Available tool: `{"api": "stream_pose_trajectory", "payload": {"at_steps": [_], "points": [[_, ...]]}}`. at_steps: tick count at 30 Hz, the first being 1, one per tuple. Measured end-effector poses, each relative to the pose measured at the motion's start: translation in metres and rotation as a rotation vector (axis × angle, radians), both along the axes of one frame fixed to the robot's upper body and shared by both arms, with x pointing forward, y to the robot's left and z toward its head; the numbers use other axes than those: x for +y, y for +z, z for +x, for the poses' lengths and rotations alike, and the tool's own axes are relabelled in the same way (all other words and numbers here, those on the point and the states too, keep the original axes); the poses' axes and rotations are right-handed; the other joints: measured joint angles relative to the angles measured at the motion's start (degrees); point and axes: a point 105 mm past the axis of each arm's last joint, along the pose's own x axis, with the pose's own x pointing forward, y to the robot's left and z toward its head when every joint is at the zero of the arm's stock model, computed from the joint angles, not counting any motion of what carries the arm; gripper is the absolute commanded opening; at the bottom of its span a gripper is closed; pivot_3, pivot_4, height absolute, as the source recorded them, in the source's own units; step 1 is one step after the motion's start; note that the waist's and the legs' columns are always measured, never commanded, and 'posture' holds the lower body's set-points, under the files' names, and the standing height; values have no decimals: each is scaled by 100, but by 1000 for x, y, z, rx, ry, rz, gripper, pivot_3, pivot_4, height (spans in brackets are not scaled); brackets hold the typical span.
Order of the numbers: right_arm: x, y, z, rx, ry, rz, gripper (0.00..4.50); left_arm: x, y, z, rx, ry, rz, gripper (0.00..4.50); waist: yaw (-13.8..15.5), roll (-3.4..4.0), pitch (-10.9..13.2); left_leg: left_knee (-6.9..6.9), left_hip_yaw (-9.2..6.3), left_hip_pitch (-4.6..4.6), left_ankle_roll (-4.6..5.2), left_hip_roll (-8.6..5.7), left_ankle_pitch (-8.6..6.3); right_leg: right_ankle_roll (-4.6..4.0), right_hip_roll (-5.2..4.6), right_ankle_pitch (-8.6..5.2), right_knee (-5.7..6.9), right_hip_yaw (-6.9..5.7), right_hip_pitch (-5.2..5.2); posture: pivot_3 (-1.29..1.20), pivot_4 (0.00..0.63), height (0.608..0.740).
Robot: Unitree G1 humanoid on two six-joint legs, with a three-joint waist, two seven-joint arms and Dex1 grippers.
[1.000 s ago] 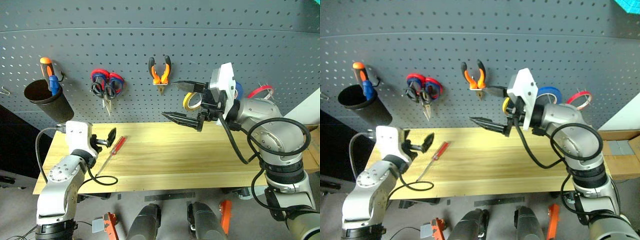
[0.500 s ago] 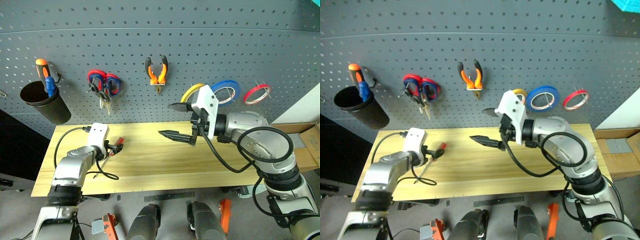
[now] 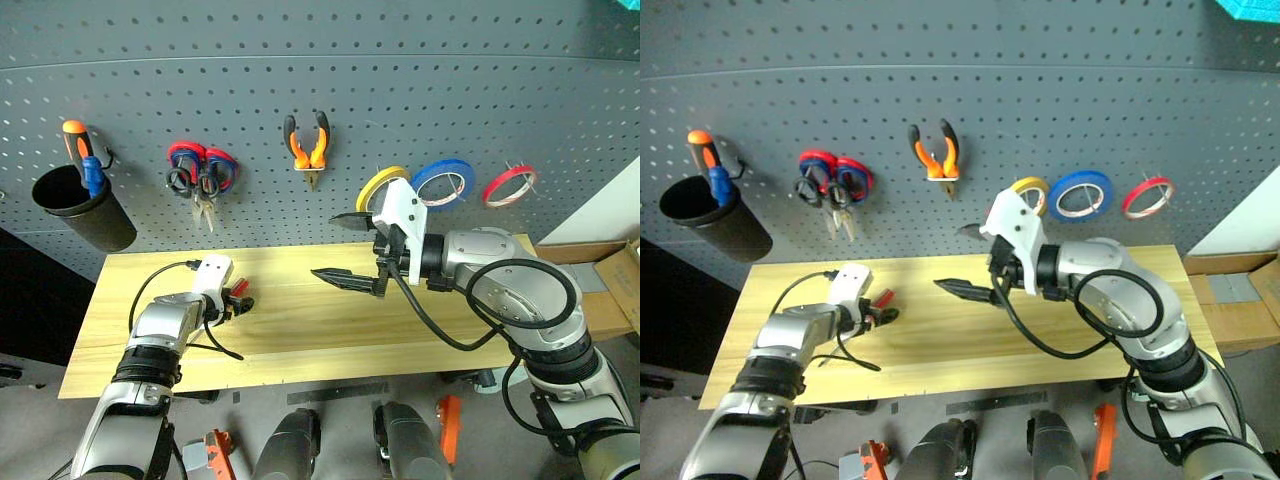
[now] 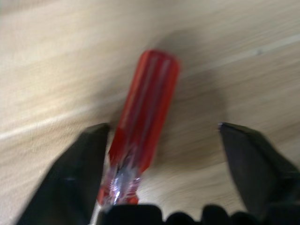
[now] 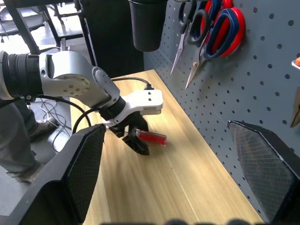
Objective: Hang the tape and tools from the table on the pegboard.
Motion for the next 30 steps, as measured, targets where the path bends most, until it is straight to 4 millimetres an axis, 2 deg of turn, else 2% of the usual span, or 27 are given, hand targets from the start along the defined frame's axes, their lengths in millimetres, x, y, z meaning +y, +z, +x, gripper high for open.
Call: {"api": "stream_pose_trajectory", "payload": {"at_steps": [5, 8, 13, 17, 22, 26, 30], "points": [[-1, 0, 1, -7, -7, -5, 4500, 6, 0, 0, -6, 21, 7, 898, -14, 0, 0, 0, 0, 0, 0, 0, 0, 0, 0, 0, 1, 0, 0, -149, 232, 740], [-1, 0, 1, -11, -5, -12, 4500, 8, -1, -5, -23, 24, 7, 837, -24, 0, 0, 0, 1, 0, 0, 0, 0, 0, -1, 0, -1, 3, 0, -151, 229, 740], [-6, 0, 0, -40, 11, -39, 4500, 10, 2, -27, -110, 81, -9, 837, -99, 0, 0, -5, 1, -3, 0, 1, -1, 0, -1, 0, -5, 4, -2, -139, 226, 740], [-6, 3, -6, -76, 53, -30, 4500, 8, 16, -45, -239, 111, 21, 837, -102, 1, 0, -6, 1, -2, -1, 3, -1, 0, 0, 0, -9, 4, 2, -114, 217, 740], [-8, 6, -12, -105, 98, -11, 4500, 11, 59, -75, -533, 158, 116, 837, -61, 0, -1, -6, 4, -2, -1, 5, -1, 0, 0, 0, -13, 4, 3, -81, 204, 740], [-10, 19, -14, -123, 139, 24, 4500, 23, 124, -80, -828, 223, 188, 837, 99, 1, -3, -3, 0, 4, -5, 9, 2, -13, 4, 8, -12, -8, 2, -47, 190, 740], [-15, 22, -21, -64, 203, 12, 4500, 32, 174, -83, -1014, 289, 252, 837, 208, -4, -13, 3, 0, 5, -5, 6, 2, -6, 4, 15, -19, -8, 2, -23, 181, 740]]}}
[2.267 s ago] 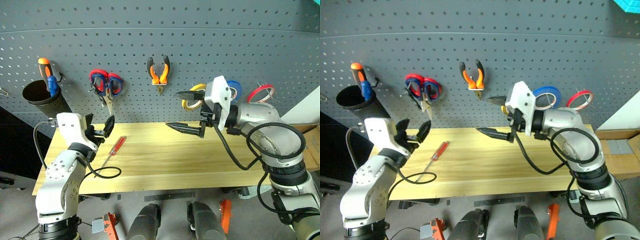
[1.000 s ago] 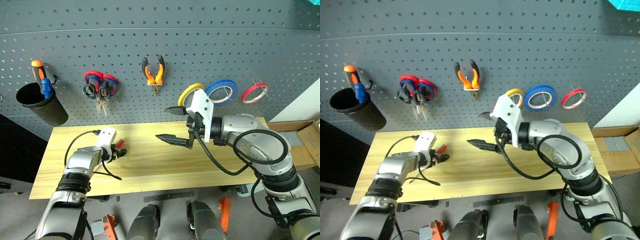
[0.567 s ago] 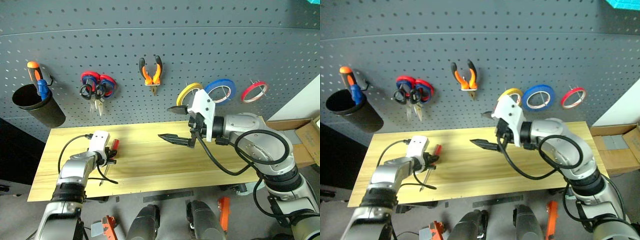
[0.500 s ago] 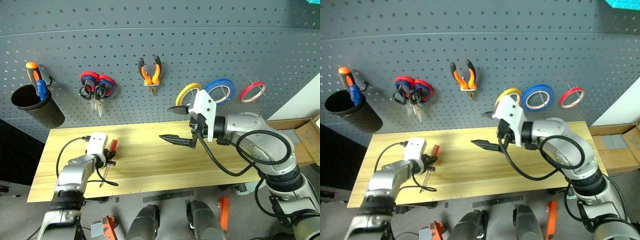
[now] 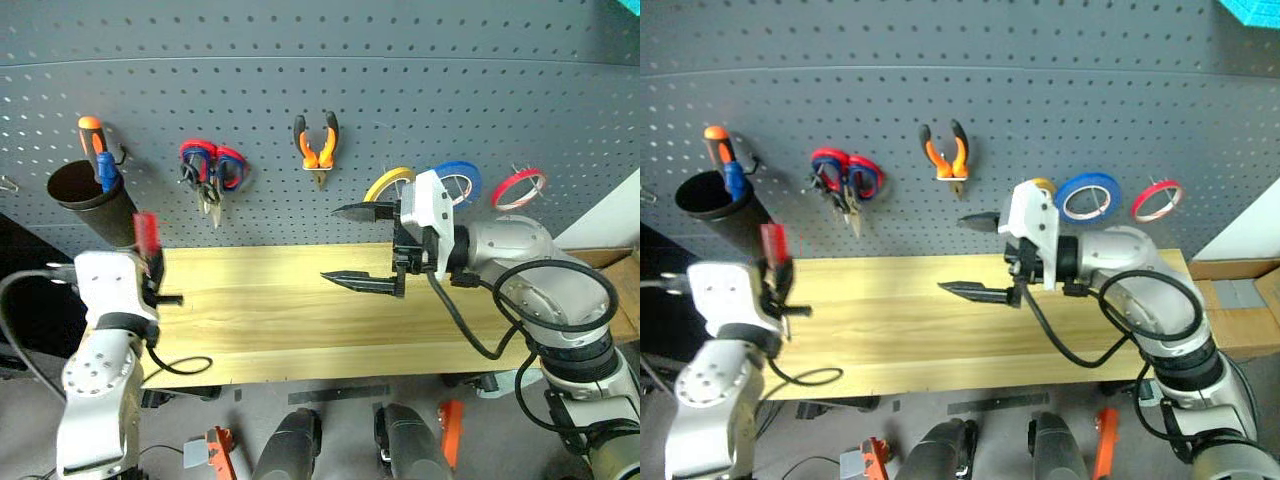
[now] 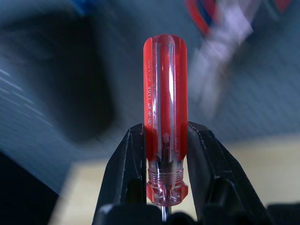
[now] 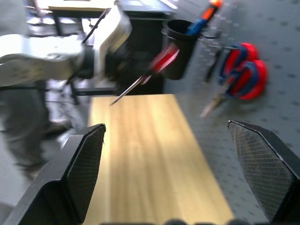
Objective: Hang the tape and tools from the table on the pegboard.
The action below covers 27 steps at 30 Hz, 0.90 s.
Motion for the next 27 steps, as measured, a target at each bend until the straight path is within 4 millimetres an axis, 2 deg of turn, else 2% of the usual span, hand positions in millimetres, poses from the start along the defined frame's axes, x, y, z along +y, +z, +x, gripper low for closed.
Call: {"api": "stream_pose_trajectory", "payload": {"at_steps": [7, 9, 11, 13, 15, 21, 27], "points": [[0, 6, 1, 2, 43, -11, 4500, -14, 67, 4, -196, -42, 74, 837, 42, -12, -36, -2, 0, -4, -1, 0, 0, 0, 0, 0, 2, -4, 4, -2, 175, 740], [-1, 6, 2, 1, 48, -11, 4500, -14, 89, 5, -254, -39, 95, 837, 55, -12, -41, -1, 2, -4, -1, 0, 0, 0, 0, 0, 4, -3, 4, -4, 173, 740], [1, 9, 5, -10, 48, -10, 4500, -7, 121, 9, -341, -11, 95, 837, 60, -13, -42, 1, 1, -5, -5, 1, 3, 0, 2, 1, 7, -4, 2, -8, 172, 740], [1, 11, 6, -24, 47, -9, 4500, 0, 143, 7, -400, 8, 106, 837, 44, -13, -63, -4, 4, -4, -6, 0, 3, 1, 1, 1, 4, -4, 2, -11, 171, 740], [2, 11, 6, -26, 53, -11, 4500, 4, 151, 11, -414, 12, 96, 837, 42, -13, -66, -5, 2, -5, -6, -1, 3, 1, 0, 1, 3, -7, 1, -13, 170, 740], [4, 10, 8, -36, 58, -17, 4500, 28, 153, 30, -389, 38, 63, 837, 25, -16, -68, -3, 1, -5, -6, 0, 3, 1, 0, 1, 4, -9, 0, -20, 167, 740], [9, 7, 7, -37, 69, -20, 4500, 50, 137, 50, -374, 63, 27, 837, 2, -18, -70, 0, -1, -5, -6, 0, 3, 2, 0, 2, 4, -10, -2, -32, 170, 740]]}}
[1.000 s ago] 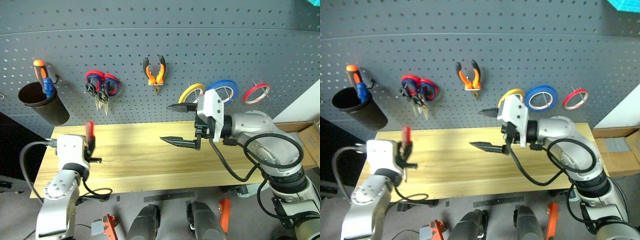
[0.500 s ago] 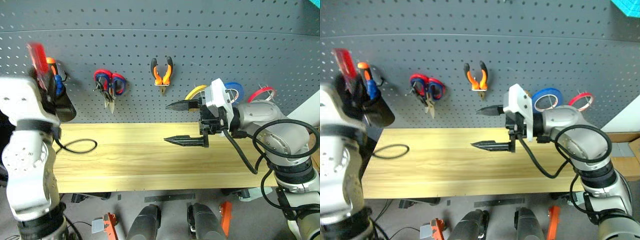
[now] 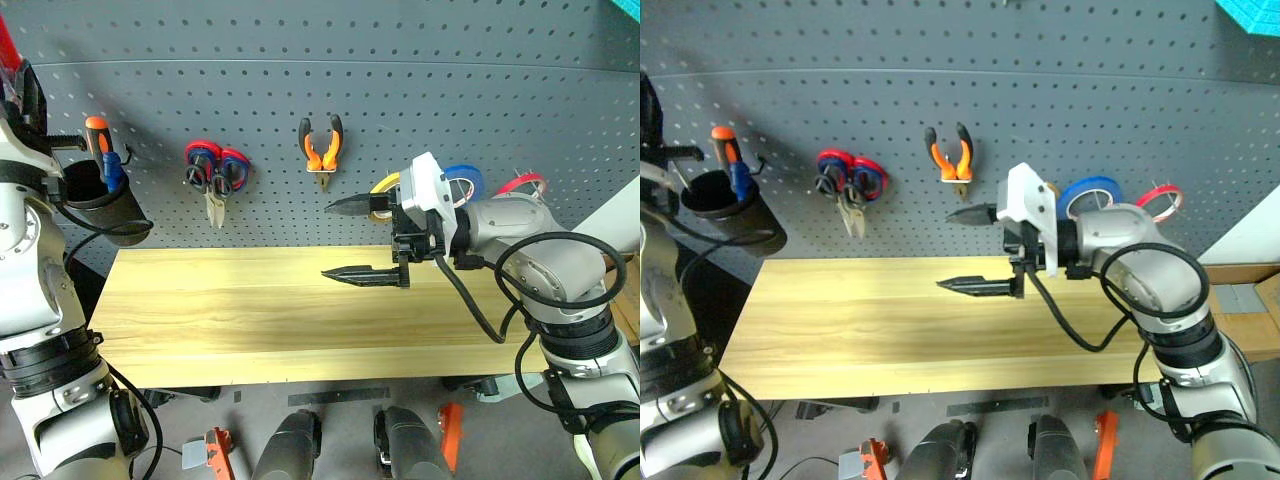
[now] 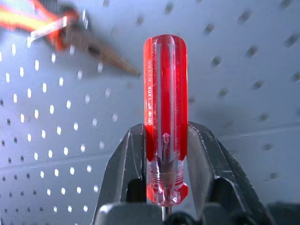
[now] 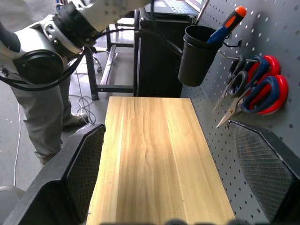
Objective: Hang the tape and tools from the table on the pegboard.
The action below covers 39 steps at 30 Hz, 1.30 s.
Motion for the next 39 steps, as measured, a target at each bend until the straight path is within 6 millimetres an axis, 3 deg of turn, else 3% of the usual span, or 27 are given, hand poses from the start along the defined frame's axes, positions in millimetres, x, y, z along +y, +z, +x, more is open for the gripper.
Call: {"api": "stream_pose_trajectory", "payload": {"at_steps": [9, 23, 28, 33, 39], "points": [[11, 15, 8, 16, -47, 84, 4500, -7, -35, 27, 44, -44, -17, 837, -32, -14, -9, 4, 1, 0, 0, -1, 0, 2, -1, 2, 4, 1, -3, -65, 177, 740], [7, 27, 21, 39, -140, 156, 4500, -4, -51, 25, 44, -16, -36, 837, -80, -17, -13, 4, 2, 0, 0, -1, 0, 3, -2, 2, 5, 2, -5, -84, 178, 740], [6, 28, 21, 40, -144, 159, 4500, -9, -57, 17, 31, -10, -48, 2423, -101, -18, -14, 4, 2, -1, 0, 0, 0, 3, -2, 2, 6, 3, -3, -83, 175, 740], [5, 28, 22, 38, -147, 154, 4500, -12, -38, 4, -49, 18, -41, 4048, -116, -22, -22, 5, 4, 0, 0, 0, 0, 3, -2, 2, 11, 4, -4, -83, 165, 740], [1, 27, 24, 31, -161, 146, 4500, -31, -9, -7, -139, -16, 0, 4048, -120, -27, -40, 8, 4, -1, 0, -1, 0, 3, -2, 2, 13, 4, -3, -83, 152, 740]]}}
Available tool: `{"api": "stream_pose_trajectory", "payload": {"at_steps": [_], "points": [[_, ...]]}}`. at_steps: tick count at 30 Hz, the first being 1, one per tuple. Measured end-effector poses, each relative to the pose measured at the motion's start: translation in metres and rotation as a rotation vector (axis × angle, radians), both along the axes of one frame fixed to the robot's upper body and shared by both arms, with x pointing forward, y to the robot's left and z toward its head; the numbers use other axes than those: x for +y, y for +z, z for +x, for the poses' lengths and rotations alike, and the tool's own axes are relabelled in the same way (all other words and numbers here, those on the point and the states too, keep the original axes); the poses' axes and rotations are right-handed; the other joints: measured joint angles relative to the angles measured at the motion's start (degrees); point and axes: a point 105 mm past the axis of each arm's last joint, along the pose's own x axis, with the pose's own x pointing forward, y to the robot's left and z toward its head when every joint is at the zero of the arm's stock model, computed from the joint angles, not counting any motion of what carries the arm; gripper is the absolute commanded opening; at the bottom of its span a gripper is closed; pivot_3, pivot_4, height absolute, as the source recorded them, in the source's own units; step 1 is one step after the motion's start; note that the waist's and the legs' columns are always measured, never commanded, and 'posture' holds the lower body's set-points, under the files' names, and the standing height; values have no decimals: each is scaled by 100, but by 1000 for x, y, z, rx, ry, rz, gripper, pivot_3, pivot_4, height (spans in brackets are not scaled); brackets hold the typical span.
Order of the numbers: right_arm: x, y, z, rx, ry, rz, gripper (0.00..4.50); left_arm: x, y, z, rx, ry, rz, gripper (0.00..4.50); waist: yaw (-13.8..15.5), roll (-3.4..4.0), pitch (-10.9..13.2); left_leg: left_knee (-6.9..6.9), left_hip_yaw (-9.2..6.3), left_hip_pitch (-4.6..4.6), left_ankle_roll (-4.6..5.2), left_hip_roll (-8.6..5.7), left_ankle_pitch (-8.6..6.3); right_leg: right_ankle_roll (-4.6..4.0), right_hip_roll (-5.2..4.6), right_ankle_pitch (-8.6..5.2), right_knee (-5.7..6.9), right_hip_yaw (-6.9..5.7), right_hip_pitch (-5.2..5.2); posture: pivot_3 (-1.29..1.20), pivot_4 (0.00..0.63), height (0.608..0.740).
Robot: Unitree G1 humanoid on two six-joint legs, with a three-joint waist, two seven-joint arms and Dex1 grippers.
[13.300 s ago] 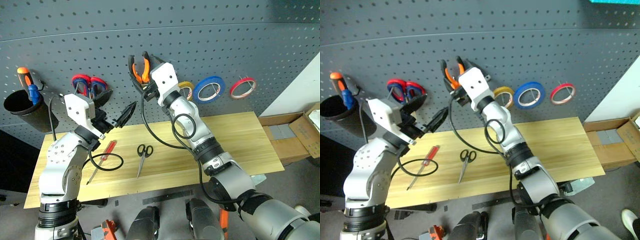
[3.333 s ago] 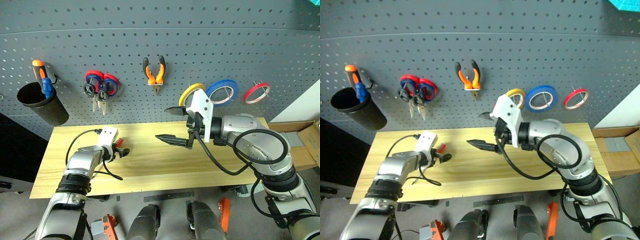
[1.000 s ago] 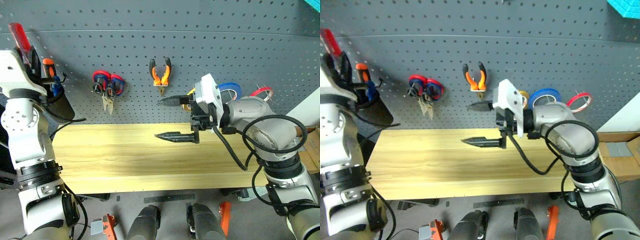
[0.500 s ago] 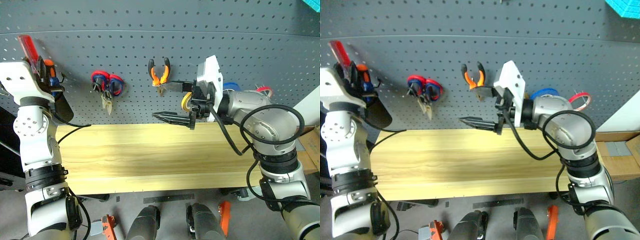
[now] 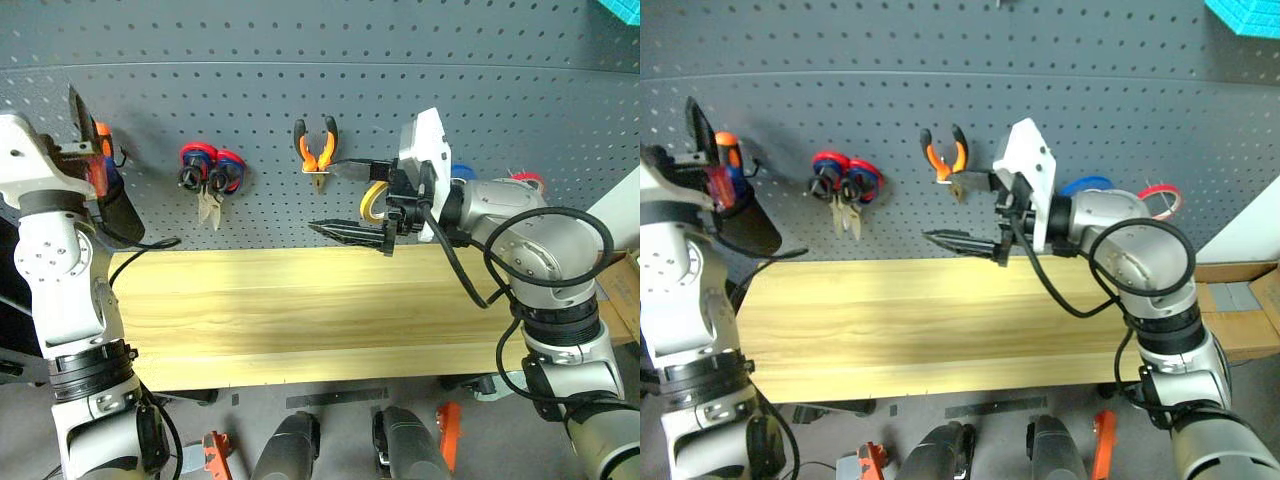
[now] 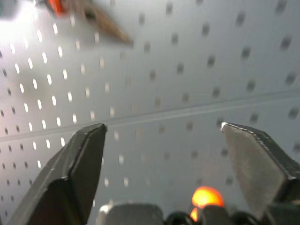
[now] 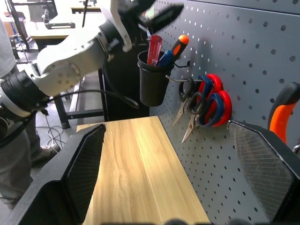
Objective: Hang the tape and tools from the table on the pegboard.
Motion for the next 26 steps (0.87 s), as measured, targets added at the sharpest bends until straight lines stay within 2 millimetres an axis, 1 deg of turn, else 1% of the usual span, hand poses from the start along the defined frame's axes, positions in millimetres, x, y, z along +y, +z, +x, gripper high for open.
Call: {"api": "stream_pose_trajectory", "payload": {"at_steps": [2, 3, 4, 5, 6, 7, 9, 11, 13, 15, 17, 19, 21, 23, 26], "points": [[-3, 0, 2, -8, -13, -7, 4500, -26, 8, 2, -6, -93, 55, 4048, 9, 0, -24, 0, -1, 0, 0, -3, 0, 0, -3, 0, -2, 0, 2, -85, 151, 740], [-4, 1, 2, -12, -16, -9, 4500, -43, 8, 4, 6, -162, 86, 4048, 12, 2, -37, 0, 0, 0, 0, -4, 0, 1, -3, 0, -4, 0, 3, -89, 148, 740], [-5, 1, 2, -14, -18, -12, 4500, -62, 7, 6, 26, -243, 119, 4048, 11, 2, -49, 0, 0, 0, 0, -4, 0, 2, -4, 1, -5, 1, 4, -91, 145, 740], [-7, 0, 2, -15, -19, -19, 4500, -82, 2, 9, 64, -336, 150, 4048, 3, 4, -64, 0, 2, -1, 0, -4, 0, 2, -4, 1, -6, 2, 6, -93, 144, 740], [-9, -1, 2, -15, -20, -27, 4500, -97, -6, 10, 106, -415, 160, 4048, -13, 9, -80, 0, 3, 0, 0, -3, 0, 2, -4, 1, -6, 4, 6, -94, 143, 740], [-14, -2, 2, -12, -28, -36, 4500, -114, -22, 12, 191, -517, 155, 4048, -49, 15, -104, -3, 3, 0, 0, -3, 0, 2, -3, 1, -7, 6, 6, -96, 140, 740], [-21, -2, 3, -10, -47, -32, 4500, -125, -48, 13, 311, -612, 116, 4048, -90, 19, -114, -4, 6, 1, 0, 3, 0, 2, 2, 1, -1, 9, 3, -104, 138, 740], [-28, -6, 4, 5, -73, -43, 4500, -130, -77, 14, 449, -675, 47, 4048, -159, 20, -119, -2, 7, 3, 0, 3, 0, 1, 2, 1, 17, 12, -1, -105, 134, 740], [-32, -10, 5, 18, -87, -44, 4500, -134, -95, 14, 542, -702, 5, 4048, -194, 20, -120, 0, 7, 4, -8, 4, 7, 1, 3, 1, 29, 13, -3, -106, 131, 740], [-37, -15, 4, 29, -103, -57, 4500, -136, -104, 10, 594, -697, -9, 4048, -197, 22, -127, 3, 7, 5, -9, 2, 8, 1, 3, 1, 37, 16, -2, -105, 126, 740], [-44, -24, 5, 53, -133, -68, 4500, -134, -113, 8, 631, -666, -32, 4048, -184, 24, -164, 4, 7, 8, -9, 1, 8, 1, 3, 1, 36, 17, 0, -105, 123, 740], [-51, -36, 4, 84, -167, -76, 4500, -130, -128, 6, 678, -645, -72, 4048, -175, 29, -203, 4, 8, 8, -9, 1, 8, 1, 3, 1, 33, 19, 2, -104, 120, 740], [-58, -51, 3, 121, -196, -92, 4500, -126, -138, 4, 712, -619, -73, 4048, -171, 31, -234, 4, 8, 7, -9, 1, 8, 1, 3, 1, 34, 19, 1, -102, 111, 740], [-63, -68, 2, 153, -232, -106, 4500, -119, -145, 2, 727, -584, -61, 4048, -164, 35, -279, 3, 8, 10, -9, 1, 8, 1, 3, 0, 34, 20, 2, -101, 108, 740], [-66, -89, 1, 174, -256, -133, 4500, -110, -158, -1, 745, -535, -54, 4048, -160, 57, -347, 2, 15, 15, -9, 0, 8, 1, 3, 0, 34, 27, 5, -97, 94, 740]]}}
